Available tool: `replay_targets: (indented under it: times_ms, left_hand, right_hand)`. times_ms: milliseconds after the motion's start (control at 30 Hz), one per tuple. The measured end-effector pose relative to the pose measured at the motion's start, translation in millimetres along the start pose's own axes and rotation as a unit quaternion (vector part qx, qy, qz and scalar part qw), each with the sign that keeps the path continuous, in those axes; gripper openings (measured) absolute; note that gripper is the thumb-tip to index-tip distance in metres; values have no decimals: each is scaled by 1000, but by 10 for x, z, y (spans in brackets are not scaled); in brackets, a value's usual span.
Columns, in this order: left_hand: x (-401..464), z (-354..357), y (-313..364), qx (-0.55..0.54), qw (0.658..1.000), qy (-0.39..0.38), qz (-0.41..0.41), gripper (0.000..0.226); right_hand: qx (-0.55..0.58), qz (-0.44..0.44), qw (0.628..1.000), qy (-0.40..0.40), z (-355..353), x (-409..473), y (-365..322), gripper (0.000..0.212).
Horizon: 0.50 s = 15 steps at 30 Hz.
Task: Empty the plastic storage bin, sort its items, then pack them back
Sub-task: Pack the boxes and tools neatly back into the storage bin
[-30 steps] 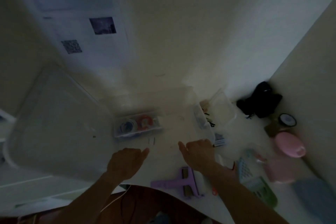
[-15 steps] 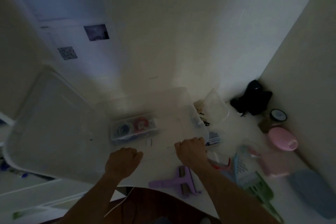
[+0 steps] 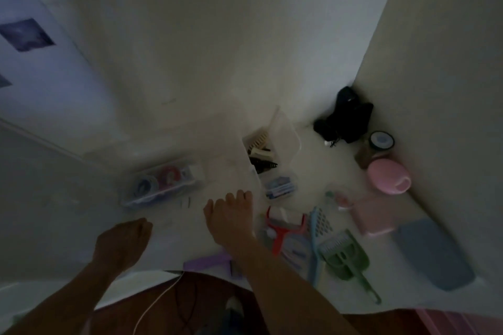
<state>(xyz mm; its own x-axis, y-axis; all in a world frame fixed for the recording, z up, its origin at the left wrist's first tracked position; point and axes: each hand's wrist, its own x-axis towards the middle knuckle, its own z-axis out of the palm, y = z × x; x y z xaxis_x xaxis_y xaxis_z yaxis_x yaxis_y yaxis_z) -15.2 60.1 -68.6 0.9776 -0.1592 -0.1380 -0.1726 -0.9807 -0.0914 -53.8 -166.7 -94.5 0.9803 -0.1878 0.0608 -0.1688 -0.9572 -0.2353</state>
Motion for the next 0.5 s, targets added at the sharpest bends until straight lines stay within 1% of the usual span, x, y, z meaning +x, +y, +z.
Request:
replay_targets:
  times_ms: [33,100,133,167,233,267,300,333,367,400,433,467,500]
  left_hand:
    - [-10,-15,37,4,1000,3,8,30]
    - [-23,56,44,56,998,19,-7,29]
    - [-45,132,59,83,995,40,-28,31]
    - [-101,142,112,88,994,35,-56,34]
    - [-153,175,270,66,992,27,-106,37]
    - [-144,210,315,60,990,32,-121,37]
    - [-133,246,328,69,991,24,-114,39]
    - [-127,244,384,58,990,-1,-128,44]
    - [-125,257,442,64,989,-13,-130,51]
    - [-157,233,557,40,990,-1,-133,56]
    - [-185,192,701,-6,992,39,-123,58]
    - [-206,156,899,-76,986,114,-93,54]
    - [-243,76,1128,-168,969,172,-49,45]
  right_hand:
    - [5,5,1000,11,8,1,13,56]
    - [15,1,999,31,34,-11,41,58]
    - [19,-5,999,39,39,-9,63,60]
    - [32,-13,999,40,50,-4,84,61]
    - [64,-45,997,29,72,-17,138,60]
    - [77,-69,994,36,88,-25,177,57]
    - [101,-94,989,49,99,-29,222,52]
    - [146,-118,980,61,93,-31,279,44]
    - [217,-135,964,75,63,-42,347,36]
    - [302,-141,939,82,6,-56,429,29]
    - [371,-135,915,81,-74,-70,535,24]
    - [419,-110,897,87,-149,-88,667,21]
    - [442,-62,889,108,-211,-100,828,19]
